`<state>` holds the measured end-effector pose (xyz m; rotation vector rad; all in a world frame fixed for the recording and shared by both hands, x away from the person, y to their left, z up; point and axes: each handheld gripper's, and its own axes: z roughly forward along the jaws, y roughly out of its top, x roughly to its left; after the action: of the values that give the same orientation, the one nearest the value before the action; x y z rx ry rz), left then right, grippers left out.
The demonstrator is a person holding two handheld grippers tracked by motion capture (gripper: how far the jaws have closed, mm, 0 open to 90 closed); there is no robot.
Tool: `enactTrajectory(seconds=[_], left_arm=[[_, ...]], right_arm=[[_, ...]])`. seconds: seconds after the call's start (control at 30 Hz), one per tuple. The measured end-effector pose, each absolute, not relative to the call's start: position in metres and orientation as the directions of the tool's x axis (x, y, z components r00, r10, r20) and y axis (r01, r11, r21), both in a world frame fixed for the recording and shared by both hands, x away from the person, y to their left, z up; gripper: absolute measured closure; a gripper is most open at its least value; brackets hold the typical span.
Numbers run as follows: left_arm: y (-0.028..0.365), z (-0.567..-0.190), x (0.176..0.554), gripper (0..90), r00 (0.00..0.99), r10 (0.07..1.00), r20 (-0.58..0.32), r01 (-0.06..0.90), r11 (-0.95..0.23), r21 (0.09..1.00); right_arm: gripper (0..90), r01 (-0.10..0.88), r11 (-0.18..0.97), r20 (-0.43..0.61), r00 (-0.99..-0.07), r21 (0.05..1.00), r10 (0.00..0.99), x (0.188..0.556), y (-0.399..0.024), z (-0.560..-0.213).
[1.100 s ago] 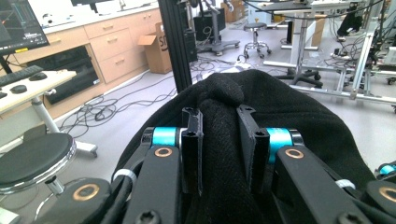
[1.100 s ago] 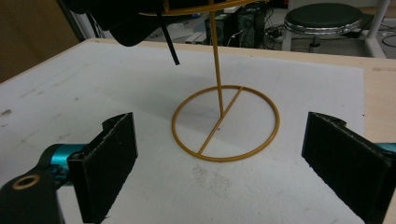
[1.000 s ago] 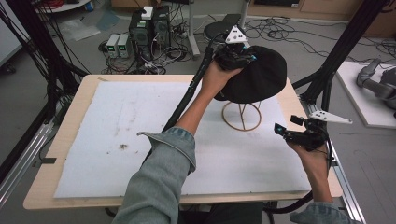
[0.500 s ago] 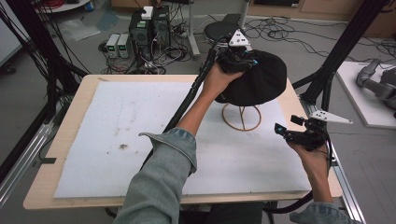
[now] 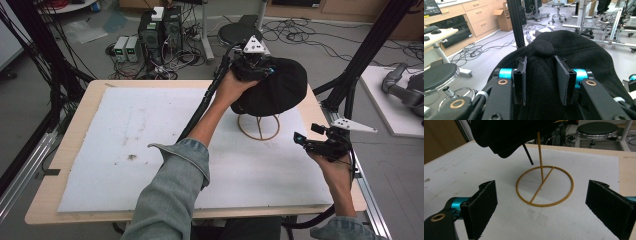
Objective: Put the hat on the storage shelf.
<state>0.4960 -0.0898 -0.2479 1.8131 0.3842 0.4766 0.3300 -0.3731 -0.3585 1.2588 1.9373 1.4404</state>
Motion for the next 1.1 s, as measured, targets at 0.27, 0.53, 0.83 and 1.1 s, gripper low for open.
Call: enactTrajectory(seconds=[0.27, 0.53, 0.83, 1.1], left_arm=[[-0.088, -0.250, 0.498, 59.1, 0.865, 0.486, 0.128, 0.021, -0.289, 0.957], [-0.077, -0.245, 0.495, 50.9, 0.861, 0.495, 0.119, 0.024, -0.274, 0.961], [-0.031, -0.240, 0.481, 47.0, 0.836, 0.529, 0.148, 0.014, -0.290, 0.957], [0.039, -0.247, 0.467, 45.2, 0.785, 0.604, 0.136, 0.042, -0.271, 0.962]], right_arm=[[10.1, 0.414, 0.055, 0.179, -0.504, 0.909, 0.845, 0.330, -0.373, -0.359], [10.1, 0.414, 0.057, 0.178, -0.507, 0.909, 0.844, 0.330, -0.373, -0.359], [10.1, 0.422, 0.064, 0.175, -0.503, 0.904, 0.846, 0.333, -0.371, -0.360], [10.1, 0.426, 0.086, 0.159, -0.509, 0.901, 0.846, 0.337, -0.367, -0.364]])
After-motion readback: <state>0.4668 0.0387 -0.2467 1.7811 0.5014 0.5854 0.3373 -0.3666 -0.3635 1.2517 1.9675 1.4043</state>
